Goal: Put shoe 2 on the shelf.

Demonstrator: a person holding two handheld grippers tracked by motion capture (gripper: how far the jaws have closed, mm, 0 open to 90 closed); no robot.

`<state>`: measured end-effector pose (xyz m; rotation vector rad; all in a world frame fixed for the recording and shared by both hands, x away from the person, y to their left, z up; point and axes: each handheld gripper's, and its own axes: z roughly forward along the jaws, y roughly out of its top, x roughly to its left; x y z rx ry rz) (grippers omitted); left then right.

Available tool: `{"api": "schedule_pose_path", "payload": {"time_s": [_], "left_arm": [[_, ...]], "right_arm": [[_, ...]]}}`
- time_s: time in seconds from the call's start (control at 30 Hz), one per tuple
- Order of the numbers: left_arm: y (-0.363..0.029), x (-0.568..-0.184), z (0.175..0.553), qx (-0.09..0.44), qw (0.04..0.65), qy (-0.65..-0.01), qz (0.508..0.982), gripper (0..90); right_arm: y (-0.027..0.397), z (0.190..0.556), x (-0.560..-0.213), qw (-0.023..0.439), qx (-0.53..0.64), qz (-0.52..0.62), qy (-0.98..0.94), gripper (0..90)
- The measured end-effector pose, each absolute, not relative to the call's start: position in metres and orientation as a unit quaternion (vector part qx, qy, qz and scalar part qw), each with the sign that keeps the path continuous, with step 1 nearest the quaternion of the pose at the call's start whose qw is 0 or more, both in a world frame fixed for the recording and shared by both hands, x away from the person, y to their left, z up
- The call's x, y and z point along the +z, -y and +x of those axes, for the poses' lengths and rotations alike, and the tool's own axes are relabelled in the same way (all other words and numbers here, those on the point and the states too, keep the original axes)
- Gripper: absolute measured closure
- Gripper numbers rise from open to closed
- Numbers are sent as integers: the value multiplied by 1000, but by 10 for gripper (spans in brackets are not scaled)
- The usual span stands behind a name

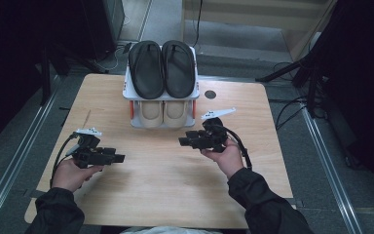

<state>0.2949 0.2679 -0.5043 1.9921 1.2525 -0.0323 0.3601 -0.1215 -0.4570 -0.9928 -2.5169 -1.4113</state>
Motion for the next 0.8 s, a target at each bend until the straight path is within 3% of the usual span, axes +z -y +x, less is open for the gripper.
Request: {"api": "schedule_pose_path", "payload": {"time_s": [0.8], "left_arm": [[-267,-504,295,-14,382,-487,786,386]], "right_arm": [[147,359,-471,26,-476,-354,804,482]]}}
